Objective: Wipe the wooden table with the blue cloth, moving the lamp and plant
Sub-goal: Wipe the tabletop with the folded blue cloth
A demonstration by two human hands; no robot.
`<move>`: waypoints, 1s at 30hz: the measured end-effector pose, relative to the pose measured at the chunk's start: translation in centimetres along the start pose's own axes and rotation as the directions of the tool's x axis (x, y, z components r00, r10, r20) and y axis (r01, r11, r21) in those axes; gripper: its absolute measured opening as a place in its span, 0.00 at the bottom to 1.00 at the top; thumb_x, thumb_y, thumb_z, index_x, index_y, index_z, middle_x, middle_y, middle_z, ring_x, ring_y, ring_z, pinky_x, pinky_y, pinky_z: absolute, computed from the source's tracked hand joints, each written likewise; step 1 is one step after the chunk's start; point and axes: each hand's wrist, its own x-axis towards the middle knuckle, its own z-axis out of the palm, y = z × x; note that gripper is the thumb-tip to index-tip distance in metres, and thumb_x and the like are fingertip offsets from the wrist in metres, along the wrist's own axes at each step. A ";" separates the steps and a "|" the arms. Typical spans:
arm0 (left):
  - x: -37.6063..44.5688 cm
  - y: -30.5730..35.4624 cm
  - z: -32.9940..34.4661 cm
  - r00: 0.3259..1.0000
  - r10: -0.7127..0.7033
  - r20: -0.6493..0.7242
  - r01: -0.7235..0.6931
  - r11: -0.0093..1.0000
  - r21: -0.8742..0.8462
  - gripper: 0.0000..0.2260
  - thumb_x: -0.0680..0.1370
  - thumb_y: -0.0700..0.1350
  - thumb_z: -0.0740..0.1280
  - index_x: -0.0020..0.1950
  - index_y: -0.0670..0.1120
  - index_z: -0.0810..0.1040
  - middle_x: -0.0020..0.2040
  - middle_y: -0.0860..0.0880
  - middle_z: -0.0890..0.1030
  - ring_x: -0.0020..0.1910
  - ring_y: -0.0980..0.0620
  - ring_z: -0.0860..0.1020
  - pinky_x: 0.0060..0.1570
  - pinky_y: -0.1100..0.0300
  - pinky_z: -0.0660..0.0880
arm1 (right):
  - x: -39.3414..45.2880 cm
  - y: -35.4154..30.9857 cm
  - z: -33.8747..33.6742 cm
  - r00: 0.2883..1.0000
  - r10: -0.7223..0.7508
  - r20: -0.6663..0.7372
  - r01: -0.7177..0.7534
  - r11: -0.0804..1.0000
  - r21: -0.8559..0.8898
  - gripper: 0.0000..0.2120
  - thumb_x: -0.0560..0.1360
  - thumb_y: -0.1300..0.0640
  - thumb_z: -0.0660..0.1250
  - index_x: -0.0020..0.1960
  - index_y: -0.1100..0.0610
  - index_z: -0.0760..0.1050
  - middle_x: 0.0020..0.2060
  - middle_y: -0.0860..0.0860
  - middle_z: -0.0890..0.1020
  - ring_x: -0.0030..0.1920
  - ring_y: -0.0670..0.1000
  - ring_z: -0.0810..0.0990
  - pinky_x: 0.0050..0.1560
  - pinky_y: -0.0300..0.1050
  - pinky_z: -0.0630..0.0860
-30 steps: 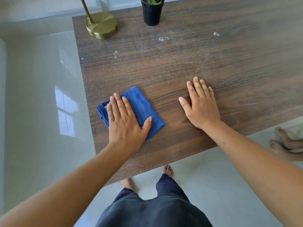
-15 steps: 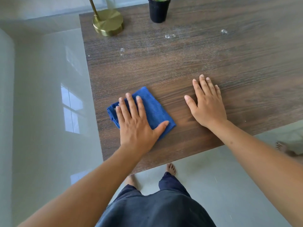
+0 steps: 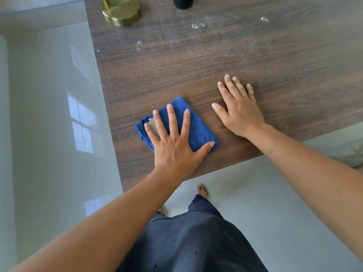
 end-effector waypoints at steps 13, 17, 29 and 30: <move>0.1 -8.9 -1.7 0.971 -0.230 -0.067 0.230 0.973 -0.008 0.49 0.68 0.82 0.45 0.82 0.55 0.46 0.82 0.46 0.43 0.80 0.41 0.41 0.75 0.35 0.43 | 0.2 -0.4 -0.3 0.999 0.010 0.039 -0.009 1.000 -0.027 0.37 0.80 0.34 0.42 0.81 0.55 0.50 0.81 0.54 0.48 0.81 0.55 0.45 0.77 0.64 0.44; -1.5 -2.9 0.1 0.996 0.070 -0.052 -0.069 0.997 0.023 0.47 0.72 0.79 0.46 0.82 0.51 0.48 0.82 0.43 0.45 0.81 0.43 0.42 0.76 0.38 0.44 | 0.3 -0.6 -0.4 0.999 0.001 0.037 0.000 1.000 -0.027 0.39 0.78 0.33 0.43 0.81 0.56 0.52 0.81 0.55 0.49 0.80 0.56 0.47 0.77 0.66 0.46; -5.0 -11.0 -0.2 0.997 -0.010 -0.079 0.009 1.000 -0.013 0.46 0.73 0.77 0.50 0.82 0.50 0.51 0.82 0.47 0.47 0.81 0.46 0.44 0.78 0.46 0.43 | 0.4 -0.5 0.0 1.000 -0.005 0.030 0.006 0.999 -0.034 0.39 0.79 0.32 0.42 0.81 0.57 0.50 0.81 0.55 0.49 0.80 0.56 0.46 0.77 0.66 0.45; -5.2 -10.6 -0.2 0.997 0.002 -0.077 -0.003 1.000 -0.011 0.45 0.73 0.77 0.50 0.82 0.50 0.51 0.82 0.46 0.47 0.81 0.46 0.43 0.78 0.45 0.43 | 0.4 -0.5 -0.1 1.000 -0.009 0.030 0.009 0.999 -0.032 0.39 0.79 0.32 0.42 0.81 0.57 0.51 0.81 0.56 0.49 0.80 0.56 0.46 0.77 0.67 0.45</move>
